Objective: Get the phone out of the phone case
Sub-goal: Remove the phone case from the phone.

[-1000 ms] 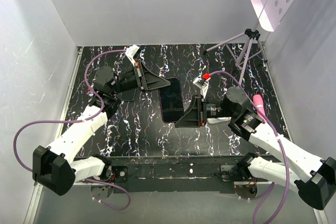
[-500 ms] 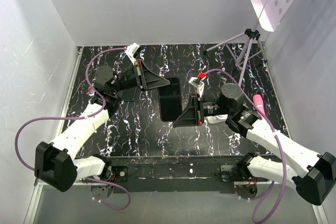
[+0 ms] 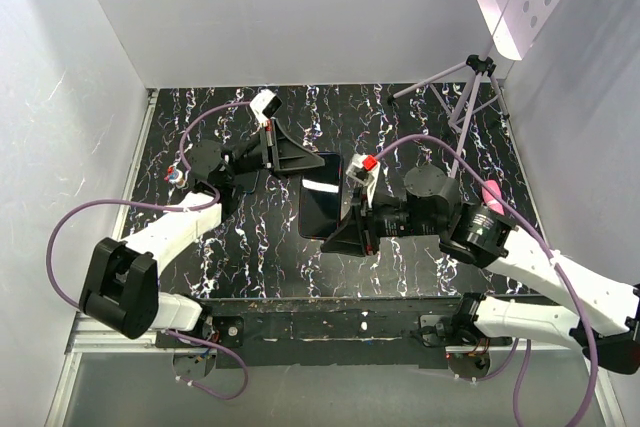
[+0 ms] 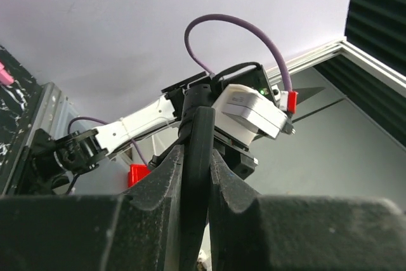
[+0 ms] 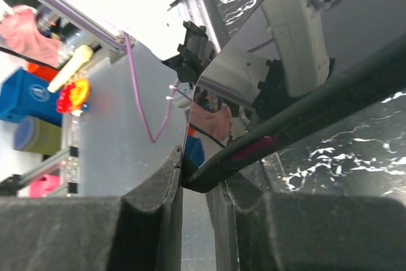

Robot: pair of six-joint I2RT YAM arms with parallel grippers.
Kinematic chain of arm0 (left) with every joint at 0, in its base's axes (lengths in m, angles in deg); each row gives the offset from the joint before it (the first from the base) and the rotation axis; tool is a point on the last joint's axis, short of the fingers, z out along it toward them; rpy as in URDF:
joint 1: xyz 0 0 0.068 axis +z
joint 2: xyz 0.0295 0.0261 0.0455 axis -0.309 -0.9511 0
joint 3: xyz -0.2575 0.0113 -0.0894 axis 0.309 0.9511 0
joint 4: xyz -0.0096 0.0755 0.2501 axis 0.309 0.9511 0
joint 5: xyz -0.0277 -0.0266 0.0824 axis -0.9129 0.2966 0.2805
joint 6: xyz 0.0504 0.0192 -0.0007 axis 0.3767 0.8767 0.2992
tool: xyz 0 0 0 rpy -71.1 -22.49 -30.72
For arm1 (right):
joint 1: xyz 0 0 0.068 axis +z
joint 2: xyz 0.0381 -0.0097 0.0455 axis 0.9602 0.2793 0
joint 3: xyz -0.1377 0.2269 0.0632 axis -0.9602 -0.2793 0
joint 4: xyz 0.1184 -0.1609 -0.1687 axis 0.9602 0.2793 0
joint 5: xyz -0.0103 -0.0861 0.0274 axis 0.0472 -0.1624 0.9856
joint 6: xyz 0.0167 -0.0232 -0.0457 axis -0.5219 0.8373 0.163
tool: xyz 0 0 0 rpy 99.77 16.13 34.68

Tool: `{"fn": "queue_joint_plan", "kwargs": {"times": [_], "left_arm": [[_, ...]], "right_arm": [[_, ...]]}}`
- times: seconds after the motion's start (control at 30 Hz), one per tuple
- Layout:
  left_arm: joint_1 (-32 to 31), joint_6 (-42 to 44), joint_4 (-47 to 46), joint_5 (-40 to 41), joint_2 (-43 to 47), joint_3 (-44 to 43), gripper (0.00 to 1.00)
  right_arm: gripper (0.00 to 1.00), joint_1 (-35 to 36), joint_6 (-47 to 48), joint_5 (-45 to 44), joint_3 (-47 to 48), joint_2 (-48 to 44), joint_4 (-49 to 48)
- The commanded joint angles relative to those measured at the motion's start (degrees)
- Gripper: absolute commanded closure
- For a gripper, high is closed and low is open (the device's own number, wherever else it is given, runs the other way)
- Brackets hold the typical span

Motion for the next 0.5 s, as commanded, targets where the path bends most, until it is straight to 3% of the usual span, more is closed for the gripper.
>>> {"fn": "queue_joint_plan", "kwargs": {"times": [0.0,0.27,0.47], "left_arm": [[-1.8,-9.5,1.6,2.5,-1.9,1.6,1.00],[-3.0,-11.0,0.5,2.8,-3.5,1.1,1.00],[-3.3,-15.2,-4.9,4.0,-4.1,1.8,1.00]], "right_arm": [[0.99,4.8,20.2,-10.0,11.9,2.3,-4.3],[0.99,8.3,25.8,-16.9,22.6,9.8,2.8],[0.99,9.1,28.2,-29.8,21.7,10.5,4.2]]}}
